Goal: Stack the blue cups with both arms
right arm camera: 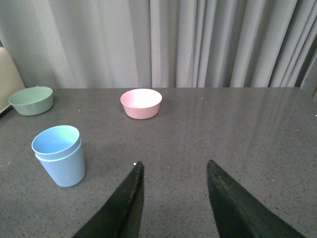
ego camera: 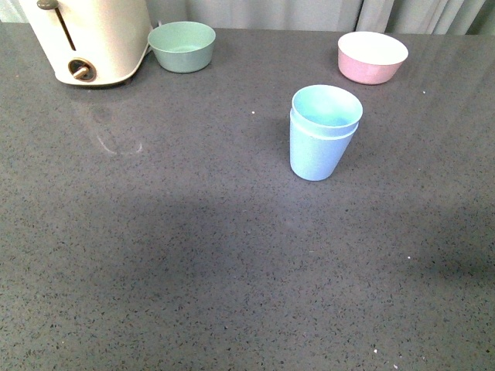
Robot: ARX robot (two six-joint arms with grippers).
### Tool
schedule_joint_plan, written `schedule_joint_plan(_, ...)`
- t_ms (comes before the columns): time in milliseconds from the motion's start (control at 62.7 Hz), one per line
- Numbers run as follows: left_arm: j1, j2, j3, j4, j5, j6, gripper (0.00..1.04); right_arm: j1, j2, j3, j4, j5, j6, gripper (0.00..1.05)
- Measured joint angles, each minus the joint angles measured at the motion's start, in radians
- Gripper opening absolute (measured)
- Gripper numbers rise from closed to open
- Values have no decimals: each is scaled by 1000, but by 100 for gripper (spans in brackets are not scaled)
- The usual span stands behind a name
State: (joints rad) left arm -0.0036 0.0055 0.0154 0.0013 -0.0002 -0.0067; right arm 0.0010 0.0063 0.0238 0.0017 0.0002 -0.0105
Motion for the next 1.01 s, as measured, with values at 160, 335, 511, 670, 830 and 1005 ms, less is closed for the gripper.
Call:
schedule_joint_plan(160,0,0,0,0,0,0,96,0,0,0,0,0,0,72)
schedule_joint_plan(335,0,0,0,0,0,0,96,0,0,0,0,0,1,97)
schedule_joint_plan(511,0,0,0,0,0,0,96,0,0,0,0,0,0,96)
schedule_joint_plan(670,0,0,0,0,0,0,96,0,0,0,0,0,0,96)
schedule_joint_plan(830,0,0,0,0,0,0,96,0,0,0,0,0,0,96)
schedule_joint_plan(1005,0,0,0,0,0,0,96,0,0,0,0,0,1,96)
